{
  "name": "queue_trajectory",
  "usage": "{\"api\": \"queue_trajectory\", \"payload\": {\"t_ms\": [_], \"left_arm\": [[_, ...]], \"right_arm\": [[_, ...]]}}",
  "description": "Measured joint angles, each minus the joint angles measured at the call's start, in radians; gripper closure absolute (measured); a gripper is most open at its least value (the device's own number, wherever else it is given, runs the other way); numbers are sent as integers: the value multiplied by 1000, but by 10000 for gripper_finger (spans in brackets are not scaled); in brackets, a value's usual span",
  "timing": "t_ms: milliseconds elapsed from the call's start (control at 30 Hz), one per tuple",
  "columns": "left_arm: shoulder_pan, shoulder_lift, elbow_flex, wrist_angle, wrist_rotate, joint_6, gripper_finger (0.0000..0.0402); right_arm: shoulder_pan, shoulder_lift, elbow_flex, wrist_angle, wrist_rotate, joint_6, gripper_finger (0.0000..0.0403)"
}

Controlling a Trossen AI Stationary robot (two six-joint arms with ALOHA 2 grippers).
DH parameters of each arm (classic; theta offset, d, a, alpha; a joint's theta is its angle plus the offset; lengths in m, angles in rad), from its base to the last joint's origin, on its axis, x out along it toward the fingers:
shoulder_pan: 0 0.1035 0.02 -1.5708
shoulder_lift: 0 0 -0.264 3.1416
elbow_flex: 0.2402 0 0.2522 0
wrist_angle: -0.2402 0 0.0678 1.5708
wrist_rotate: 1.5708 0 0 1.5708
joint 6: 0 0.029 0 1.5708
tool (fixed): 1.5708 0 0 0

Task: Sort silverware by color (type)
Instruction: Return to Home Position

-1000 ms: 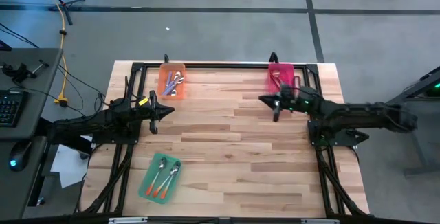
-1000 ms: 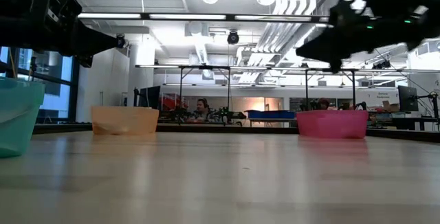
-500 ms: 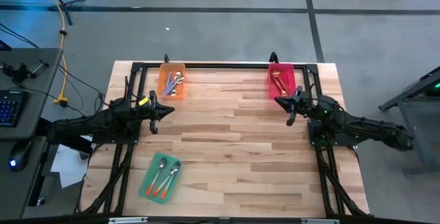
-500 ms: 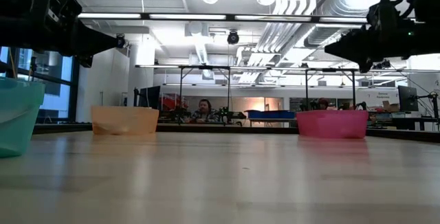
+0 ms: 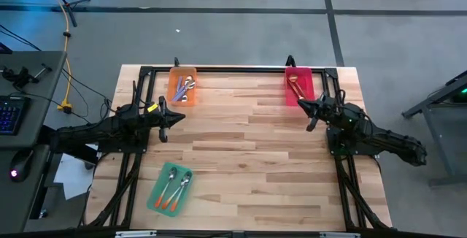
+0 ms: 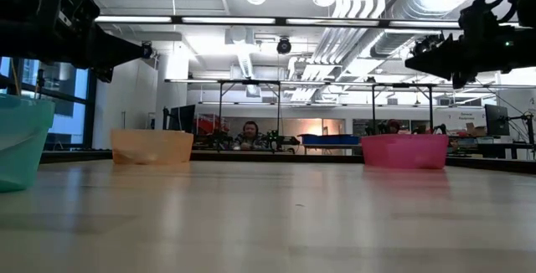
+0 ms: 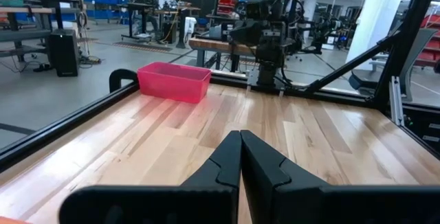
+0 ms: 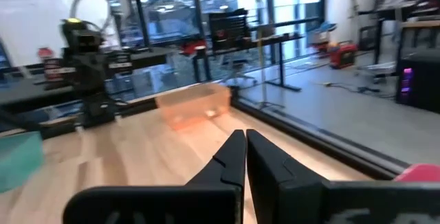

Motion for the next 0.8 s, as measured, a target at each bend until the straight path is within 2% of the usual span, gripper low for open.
{"api": "queue_trajectory", "payload": {"t_ms": [200,433,800], "left_arm": [[0,-1,0,2,-1,0,401],[0,0,0,2,-2,0,401],[0,-1,0,2,-3,0,401]], "right_arm": [[-13,3,0,5,30,-6,403],[-15,3,0,6,30,-124,403],[-15,3,-1,6,30,-122,402]]}}
